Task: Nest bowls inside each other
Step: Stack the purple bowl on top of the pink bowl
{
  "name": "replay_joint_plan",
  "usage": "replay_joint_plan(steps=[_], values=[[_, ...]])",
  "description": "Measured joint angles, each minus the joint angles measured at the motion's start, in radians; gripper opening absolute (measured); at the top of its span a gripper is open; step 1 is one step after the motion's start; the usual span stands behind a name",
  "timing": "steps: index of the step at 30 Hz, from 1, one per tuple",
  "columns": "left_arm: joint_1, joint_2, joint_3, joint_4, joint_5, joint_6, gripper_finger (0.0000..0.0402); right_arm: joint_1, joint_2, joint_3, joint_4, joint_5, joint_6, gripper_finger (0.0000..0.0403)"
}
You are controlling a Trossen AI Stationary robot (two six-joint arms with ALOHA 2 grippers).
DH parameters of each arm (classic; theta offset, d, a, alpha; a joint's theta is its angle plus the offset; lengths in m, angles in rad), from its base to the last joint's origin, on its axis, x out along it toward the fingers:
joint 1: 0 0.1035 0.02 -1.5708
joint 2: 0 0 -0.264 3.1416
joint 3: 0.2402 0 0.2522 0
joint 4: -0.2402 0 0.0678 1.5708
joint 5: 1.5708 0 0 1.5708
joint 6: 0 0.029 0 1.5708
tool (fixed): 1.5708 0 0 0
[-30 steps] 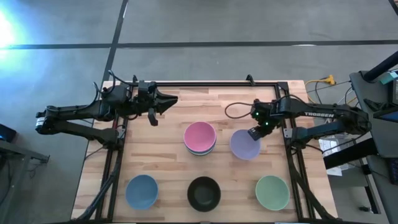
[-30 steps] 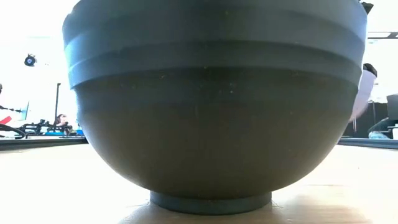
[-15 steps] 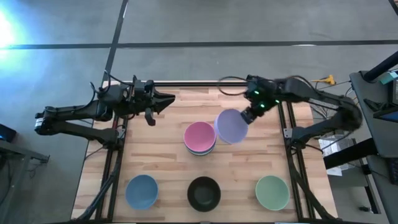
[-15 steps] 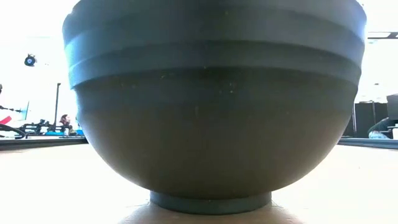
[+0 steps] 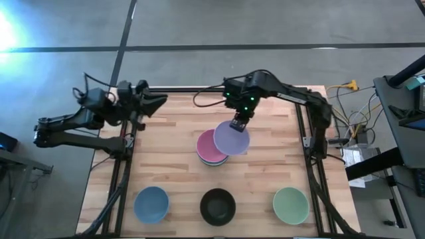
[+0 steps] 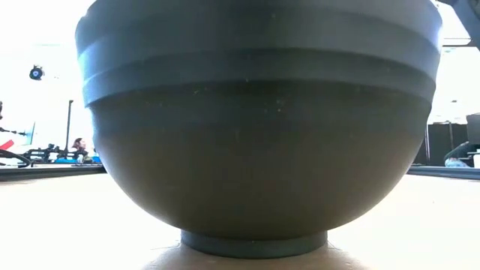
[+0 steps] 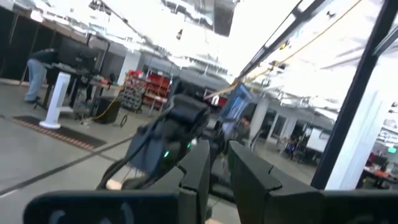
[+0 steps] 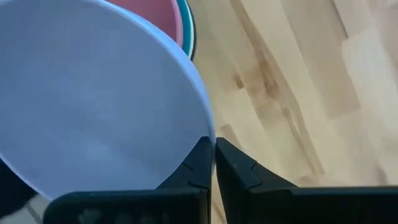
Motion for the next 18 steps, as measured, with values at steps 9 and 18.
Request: replay_joint_plan(steps=[9, 18], values=[[0.0, -0.064, -0.01, -0.009, -0.006, 0.018, 0.0044, 0.0, 0.094, 0.228, -0.009, -0.049, -0.031, 0.0009], [0.0, -0.066, -0.02, -0.009, -0.015, 0.06, 0.0044, 0.009, 0.205, 0.273, -0.009, -0.073, -0.042, 0.0009]])
